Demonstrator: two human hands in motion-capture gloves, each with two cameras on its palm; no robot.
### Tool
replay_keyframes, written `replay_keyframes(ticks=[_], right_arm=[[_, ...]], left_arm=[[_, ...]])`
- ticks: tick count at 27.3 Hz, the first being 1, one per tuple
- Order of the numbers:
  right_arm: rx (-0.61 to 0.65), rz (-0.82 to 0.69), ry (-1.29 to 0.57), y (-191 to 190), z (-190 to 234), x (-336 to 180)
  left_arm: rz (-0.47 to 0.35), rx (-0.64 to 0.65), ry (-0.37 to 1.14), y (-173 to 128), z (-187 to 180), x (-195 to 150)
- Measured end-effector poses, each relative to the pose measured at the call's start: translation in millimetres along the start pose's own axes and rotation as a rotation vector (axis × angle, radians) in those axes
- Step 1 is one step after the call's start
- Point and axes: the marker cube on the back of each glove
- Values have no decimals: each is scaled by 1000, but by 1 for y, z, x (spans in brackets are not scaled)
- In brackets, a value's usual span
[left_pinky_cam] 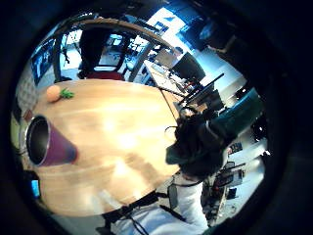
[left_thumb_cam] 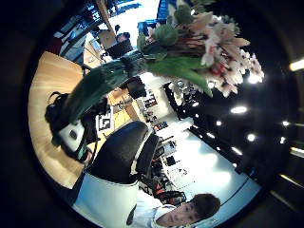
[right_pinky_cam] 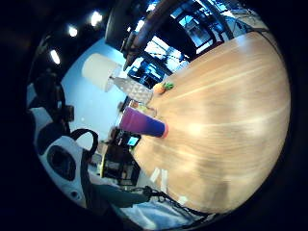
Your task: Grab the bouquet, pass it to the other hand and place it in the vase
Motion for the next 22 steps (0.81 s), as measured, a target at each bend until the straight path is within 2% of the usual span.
replay_keyframes(ticks=[7, 14, 22], right_arm=[[-52, -29, -17, 21, 35, 1], [-110, -54, -42, 28, 57, 13], [-157, -26, -101, 40, 72, 2]], left_arm=[[-11, 38, 42, -3, 5, 1], [-61, 256, -4, 0, -3, -1], [-34, 487, -135, -1, -12, -9]])
